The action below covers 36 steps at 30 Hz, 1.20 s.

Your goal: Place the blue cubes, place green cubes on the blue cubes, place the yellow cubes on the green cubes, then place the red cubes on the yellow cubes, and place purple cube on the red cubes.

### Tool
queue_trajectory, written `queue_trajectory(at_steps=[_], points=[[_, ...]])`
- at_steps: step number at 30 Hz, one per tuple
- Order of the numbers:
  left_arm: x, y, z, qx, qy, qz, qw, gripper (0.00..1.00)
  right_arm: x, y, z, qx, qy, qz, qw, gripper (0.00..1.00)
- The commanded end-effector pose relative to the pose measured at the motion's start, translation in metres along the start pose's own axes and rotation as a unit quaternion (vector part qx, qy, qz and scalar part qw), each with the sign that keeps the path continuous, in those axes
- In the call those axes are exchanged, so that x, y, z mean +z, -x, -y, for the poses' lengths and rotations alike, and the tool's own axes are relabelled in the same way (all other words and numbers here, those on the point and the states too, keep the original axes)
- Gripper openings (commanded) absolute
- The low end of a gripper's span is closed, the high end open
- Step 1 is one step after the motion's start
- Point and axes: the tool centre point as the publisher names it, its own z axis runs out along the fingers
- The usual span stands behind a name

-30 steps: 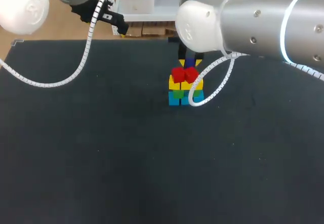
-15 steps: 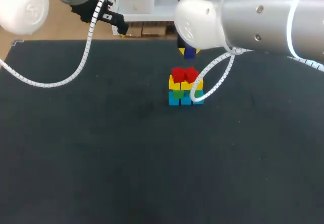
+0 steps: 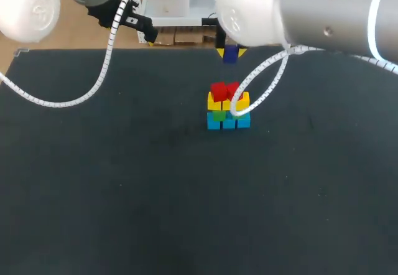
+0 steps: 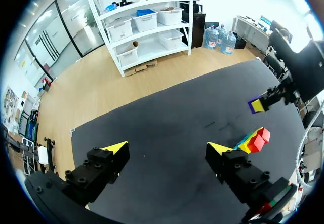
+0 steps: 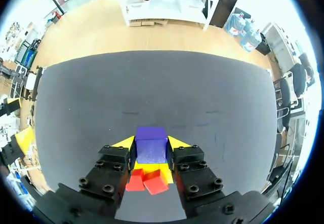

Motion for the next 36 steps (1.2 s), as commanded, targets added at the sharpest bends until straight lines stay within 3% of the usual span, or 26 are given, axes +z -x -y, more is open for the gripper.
queue_trajectory(at_steps=[1,9,20,30,36], points=[[-0.001,-0.001,0.0,0.0,0.0,0.0,1.0,1.0,-0.014,-0.016,0.014,0.0,0.008,0.012,1.0,0.0],[-0.001,-0.001,0.0,0.0,0.0,0.0,1.0,1.0,-0.021,-0.039,0.021,-0.005,0.01,0.007,1.0,0.0],[-0.001,-0.001,0.0,0.0,0.0,0.0,1.0,1.0,-0.044,-0.08,0.012,-0.039,0.019,0.01,0.999,0.0],[-0.001,-0.001,0.0,0.0,0.0,0.0,1.0,1.0,-0.05,-0.094,0.004,-0.053,0.013,0.0,0.999,0.0],[-0.001,-0.001,0.0,0.0,0.0,0.0,1.0,1.0,-0.042,-0.088,-0.004,-0.059,0.02,-0.005,0.998,0.0]])
